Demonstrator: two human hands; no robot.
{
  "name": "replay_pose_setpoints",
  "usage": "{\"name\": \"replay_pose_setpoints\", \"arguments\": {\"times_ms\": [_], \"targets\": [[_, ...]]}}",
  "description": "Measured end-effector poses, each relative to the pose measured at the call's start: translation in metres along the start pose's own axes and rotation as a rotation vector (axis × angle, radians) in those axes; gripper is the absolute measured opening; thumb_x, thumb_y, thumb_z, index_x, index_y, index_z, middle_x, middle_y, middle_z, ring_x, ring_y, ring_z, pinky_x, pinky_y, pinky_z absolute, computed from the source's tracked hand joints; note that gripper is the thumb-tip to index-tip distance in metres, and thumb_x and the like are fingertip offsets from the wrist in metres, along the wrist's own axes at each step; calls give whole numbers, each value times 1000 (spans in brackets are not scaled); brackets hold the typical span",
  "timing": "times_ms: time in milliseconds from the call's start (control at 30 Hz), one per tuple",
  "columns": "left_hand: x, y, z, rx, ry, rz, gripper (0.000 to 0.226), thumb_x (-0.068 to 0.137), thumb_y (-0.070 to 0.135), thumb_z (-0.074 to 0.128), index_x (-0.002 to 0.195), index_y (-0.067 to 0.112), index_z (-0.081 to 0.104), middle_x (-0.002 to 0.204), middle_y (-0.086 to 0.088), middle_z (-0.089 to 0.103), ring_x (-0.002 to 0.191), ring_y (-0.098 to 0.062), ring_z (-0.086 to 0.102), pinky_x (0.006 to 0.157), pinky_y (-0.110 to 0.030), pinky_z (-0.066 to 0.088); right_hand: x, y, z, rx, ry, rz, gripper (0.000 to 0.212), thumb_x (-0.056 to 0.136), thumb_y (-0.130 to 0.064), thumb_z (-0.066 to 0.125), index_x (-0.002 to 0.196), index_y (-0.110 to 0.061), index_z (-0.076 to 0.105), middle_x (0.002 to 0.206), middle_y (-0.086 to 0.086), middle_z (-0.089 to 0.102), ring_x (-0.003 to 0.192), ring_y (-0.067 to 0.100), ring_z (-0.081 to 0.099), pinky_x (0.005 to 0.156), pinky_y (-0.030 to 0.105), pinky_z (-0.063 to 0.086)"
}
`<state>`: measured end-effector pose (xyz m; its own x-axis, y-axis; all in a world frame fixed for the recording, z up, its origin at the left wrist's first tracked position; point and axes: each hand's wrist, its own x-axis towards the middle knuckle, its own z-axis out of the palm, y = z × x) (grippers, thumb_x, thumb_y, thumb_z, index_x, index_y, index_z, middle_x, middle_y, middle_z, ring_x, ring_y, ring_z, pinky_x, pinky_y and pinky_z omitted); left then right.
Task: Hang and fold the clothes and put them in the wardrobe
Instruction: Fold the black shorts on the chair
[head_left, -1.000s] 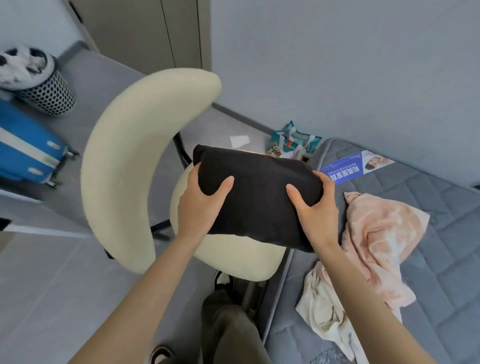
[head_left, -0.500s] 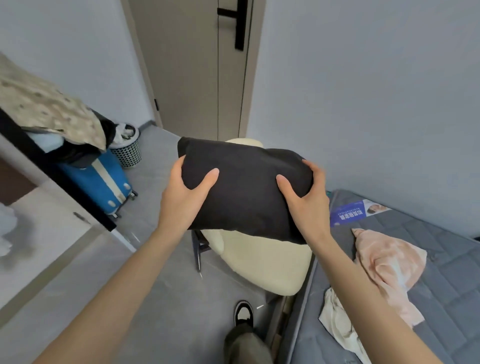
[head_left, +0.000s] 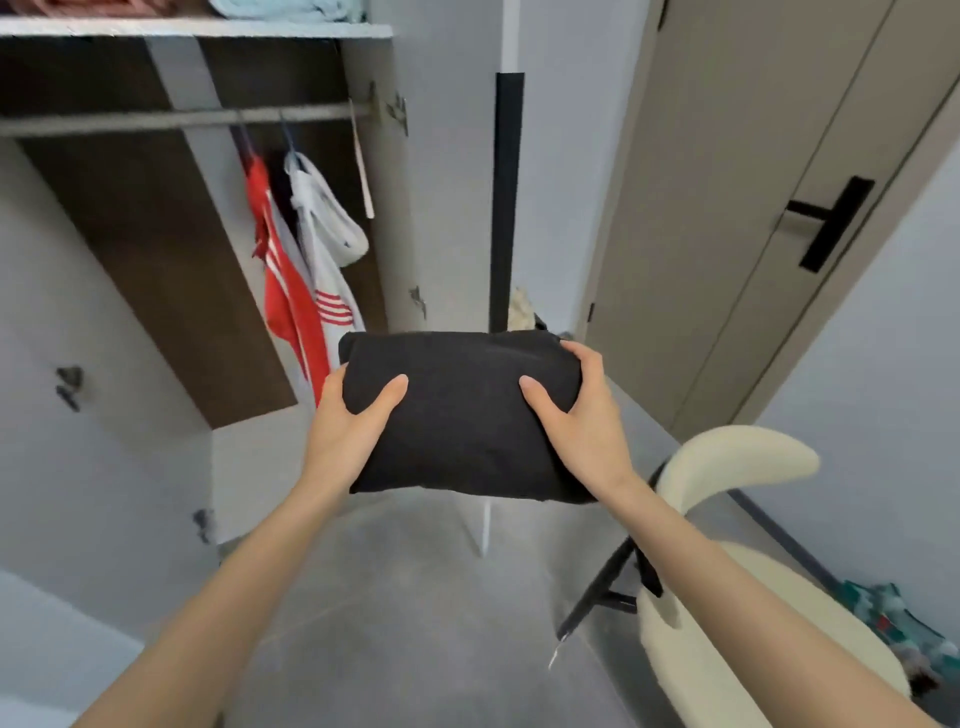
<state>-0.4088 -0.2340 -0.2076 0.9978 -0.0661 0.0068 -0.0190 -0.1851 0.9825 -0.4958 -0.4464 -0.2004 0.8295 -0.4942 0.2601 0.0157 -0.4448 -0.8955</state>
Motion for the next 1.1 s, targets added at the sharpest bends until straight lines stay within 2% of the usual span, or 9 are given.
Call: {"name": "replay_pose_setpoints", "arguments": {"times_ms": [100,233,367,433,533,667,800,967,1100], "targets": [[20,15,-51,-24,142,20,59,75,53,72,126,34,48,104,30,57,96,5,59,74,-16,47,32,-36,44,41,-131,-78,58,84,-50,64,133,-39,36,127,-9,52,114,7,52,95,29,46],[46,45,-104,-16,273,34,70,74,58,71,133,33,43,115,18,57,106,-11,59,91,-39,52,75,-87,90,85,-246,-207,57,85,-50,63,133,-37,35,127,-12,52,107,3,51,81,13,42],[74,89,-149,-2,364,111,69,77,55,69,135,29,42,123,11,57,107,-12,59,85,-33,52,117,-141,124,167,-320,-298,57,85,-47,65,132,-34,36,127,-12,52,114,10,52,93,28,47],[90,112,-173,14,395,165,67,79,54,68,135,28,43,121,12,58,106,-10,59,82,-29,51,138,-169,140,197,-321,-337,58,83,-47,67,131,-36,37,123,-16,52,114,11,53,94,31,47],[118,145,-205,18,442,228,67,79,54,68,136,28,43,123,11,58,108,-12,60,88,-35,52,168,-211,166,252,-310,-408,58,82,-46,70,130,-36,39,119,-19,51,111,8,53,93,27,46],[164,185,-249,-1,497,313,69,80,52,69,138,27,41,124,10,57,108,-12,59,91,-36,52,212,-267,210,305,-290,-492,59,82,-44,70,131,-33,39,115,-22,47,100,-1,48,75,8,37],[224,220,-299,13,506,392,67,81,50,69,137,28,41,126,10,56,111,-12,58,93,-35,50,260,-320,260,362,-219,-566,58,80,-41,74,129,-30,43,112,-21,46,97,-3,44,72,4,32],[302,273,-361,43,498,469,69,82,49,67,140,25,38,131,6,52,115,-17,55,97,-38,49,317,-389,323,415,-141,-599,59,78,-42,75,127,-31,44,106,-24,46,100,1,45,77,12,35],[360,311,-405,51,504,517,73,82,47,69,141,24,34,128,7,50,111,-17,54,84,-29,46,368,-439,367,417,-131,-598,55,83,-38,72,129,-30,43,111,-18,48,104,7,47,85,23,39]]}}
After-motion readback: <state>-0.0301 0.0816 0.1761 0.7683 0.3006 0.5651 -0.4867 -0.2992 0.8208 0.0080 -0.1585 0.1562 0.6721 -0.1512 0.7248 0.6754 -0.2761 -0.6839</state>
